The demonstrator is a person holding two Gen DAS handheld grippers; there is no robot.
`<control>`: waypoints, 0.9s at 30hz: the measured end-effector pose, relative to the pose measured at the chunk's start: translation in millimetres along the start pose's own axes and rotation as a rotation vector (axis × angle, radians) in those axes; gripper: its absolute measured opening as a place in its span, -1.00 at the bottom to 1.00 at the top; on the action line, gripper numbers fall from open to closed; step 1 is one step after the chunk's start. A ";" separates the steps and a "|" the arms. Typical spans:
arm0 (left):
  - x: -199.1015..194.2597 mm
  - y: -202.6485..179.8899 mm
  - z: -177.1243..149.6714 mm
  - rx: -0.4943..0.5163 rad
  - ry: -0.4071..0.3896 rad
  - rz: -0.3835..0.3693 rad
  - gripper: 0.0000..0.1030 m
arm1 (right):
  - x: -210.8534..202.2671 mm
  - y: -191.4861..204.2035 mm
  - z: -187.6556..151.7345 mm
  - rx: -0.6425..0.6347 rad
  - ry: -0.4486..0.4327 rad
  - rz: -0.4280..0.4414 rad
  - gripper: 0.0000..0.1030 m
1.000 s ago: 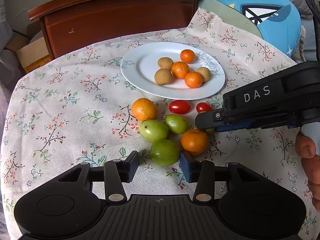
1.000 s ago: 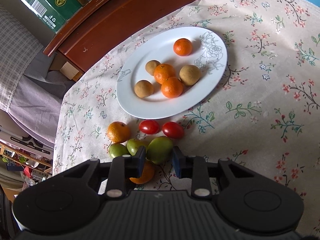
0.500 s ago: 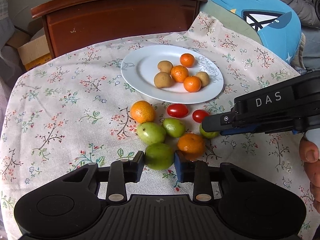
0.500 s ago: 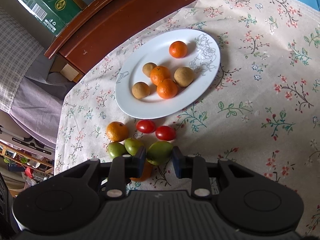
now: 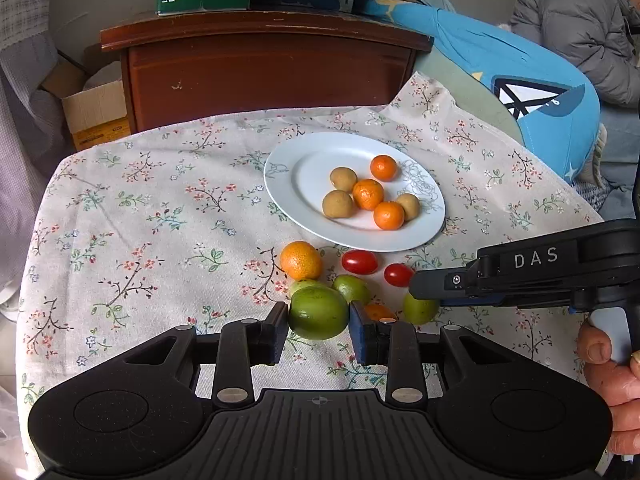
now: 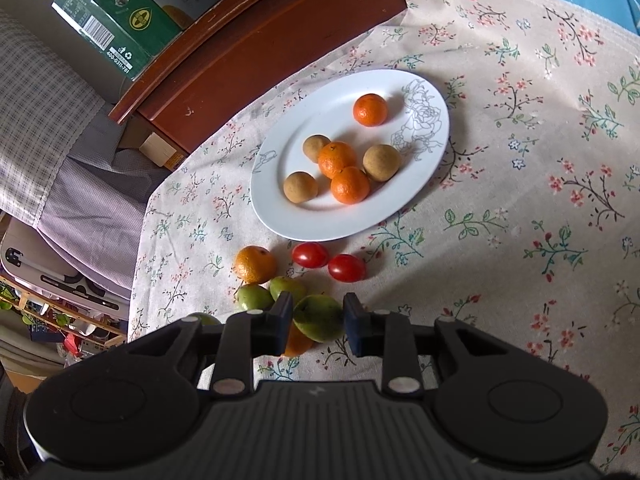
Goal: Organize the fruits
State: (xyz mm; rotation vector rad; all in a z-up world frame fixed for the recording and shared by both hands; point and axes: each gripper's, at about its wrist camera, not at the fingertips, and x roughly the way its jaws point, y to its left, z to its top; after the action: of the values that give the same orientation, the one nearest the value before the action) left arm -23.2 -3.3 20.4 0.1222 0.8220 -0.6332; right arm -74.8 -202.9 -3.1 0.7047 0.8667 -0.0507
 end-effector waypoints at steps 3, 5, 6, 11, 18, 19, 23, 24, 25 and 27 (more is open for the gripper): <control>-3.2 2.1 4.0 -0.021 -0.014 -0.005 -0.42 | -4.1 0.9 2.2 0.003 -0.015 0.005 -0.46; -6.4 2.6 7.7 -0.032 -0.031 -0.010 -0.42 | -8.8 2.2 5.4 0.004 -0.029 0.018 -0.46; -8.0 2.1 9.7 -0.030 -0.041 -0.006 -0.42 | -11.4 2.9 7.4 0.005 -0.039 0.023 -0.46; -15.3 2.8 23.7 -0.034 -0.087 -0.009 -0.42 | -31.1 3.7 25.5 0.023 -0.103 0.060 -0.46; -10.3 10.2 51.3 -0.073 -0.115 -0.032 -0.42 | -44.6 -6.7 60.1 0.065 -0.159 0.070 -0.46; -7.9 12.6 54.7 -0.085 -0.115 -0.034 -0.42 | -44.5 -8.3 63.9 0.066 -0.166 0.063 -0.46; 4.6 18.3 66.2 -0.091 -0.117 -0.012 -0.42 | -41.4 -11.3 75.2 0.052 -0.180 0.038 -0.46; 7.1 18.7 68.4 -0.088 -0.117 -0.008 -0.42 | -39.9 -11.6 77.8 0.047 -0.182 0.035 -0.46; 10.3 19.1 70.9 -0.087 -0.116 -0.009 -0.42 | -38.4 -11.9 80.2 0.039 -0.186 0.032 -0.46; 16.3 18.9 74.1 -0.090 -0.115 -0.019 -0.42 | -34.3 -12.4 85.4 0.028 -0.196 0.023 -0.46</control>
State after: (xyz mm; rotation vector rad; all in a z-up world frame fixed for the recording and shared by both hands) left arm 43.7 -20.9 56.9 -0.0037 0.7394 -0.6141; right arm -43.2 -270.6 52.0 0.7229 0.6714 -0.1090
